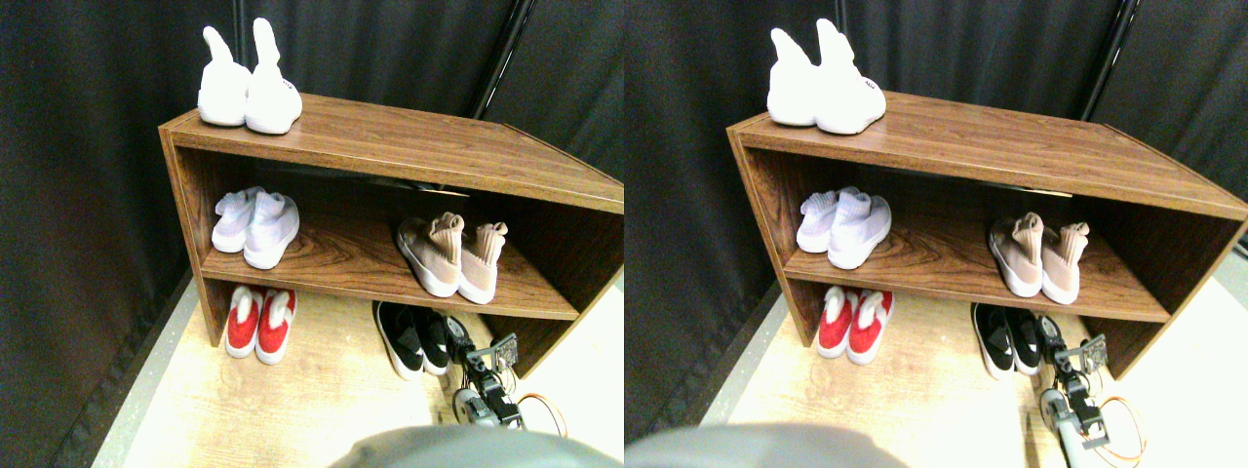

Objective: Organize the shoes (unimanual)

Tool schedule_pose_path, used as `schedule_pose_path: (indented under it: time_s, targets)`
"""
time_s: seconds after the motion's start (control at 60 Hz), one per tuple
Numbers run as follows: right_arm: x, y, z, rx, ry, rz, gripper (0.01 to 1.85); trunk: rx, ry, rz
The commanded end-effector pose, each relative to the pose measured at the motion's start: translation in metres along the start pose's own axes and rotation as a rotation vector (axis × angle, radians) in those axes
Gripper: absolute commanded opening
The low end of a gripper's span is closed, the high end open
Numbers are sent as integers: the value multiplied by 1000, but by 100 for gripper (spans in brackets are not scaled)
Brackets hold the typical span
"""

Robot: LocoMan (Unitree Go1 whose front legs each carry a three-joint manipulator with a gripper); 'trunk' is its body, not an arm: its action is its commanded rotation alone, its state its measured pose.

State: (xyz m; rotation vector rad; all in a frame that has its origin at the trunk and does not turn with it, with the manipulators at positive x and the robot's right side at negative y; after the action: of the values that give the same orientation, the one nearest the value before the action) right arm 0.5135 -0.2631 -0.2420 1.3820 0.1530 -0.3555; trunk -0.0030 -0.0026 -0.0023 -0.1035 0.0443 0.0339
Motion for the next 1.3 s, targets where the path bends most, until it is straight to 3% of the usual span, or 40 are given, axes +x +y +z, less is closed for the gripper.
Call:
schedule_pose_path:
  time_s: [0.017,0.183,0.283,0.383,0.433,0.533,0.65,0.683,0.7,0.8,0.9,1.1,1.3]
  targets:
    - [-3,10,-8,5,39,59,6,-12,22,17]
    - [-8,11,-12,3,63,78,6,-11,19,14]
    - [-8,10,-9,10,42,75,6,-11,19,14]
    - [-4,7,-2,-83,-22,85,6,-9,17,10]
    - [-3,8,6,-184,-91,84,6,-5,14,6]
    - [-2,8,16,-198,-137,74,6,0,9,-2]
    - [-7,16,30,-257,-170,135,6,12,3,-17]
    - [-8,17,31,-264,-168,142,6,14,2,-20]
    - [-12,21,34,-274,-126,167,6,13,0,-22]
    - [-22,28,34,-252,-108,208,6,18,-7,-29]
    - [-32,32,34,-187,-26,270,6,18,-7,-29]
    - [-59,38,30,-149,-3,287,6,21,-14,-38]
    - [-91,43,28,-131,48,322,6,27,-40,-51]
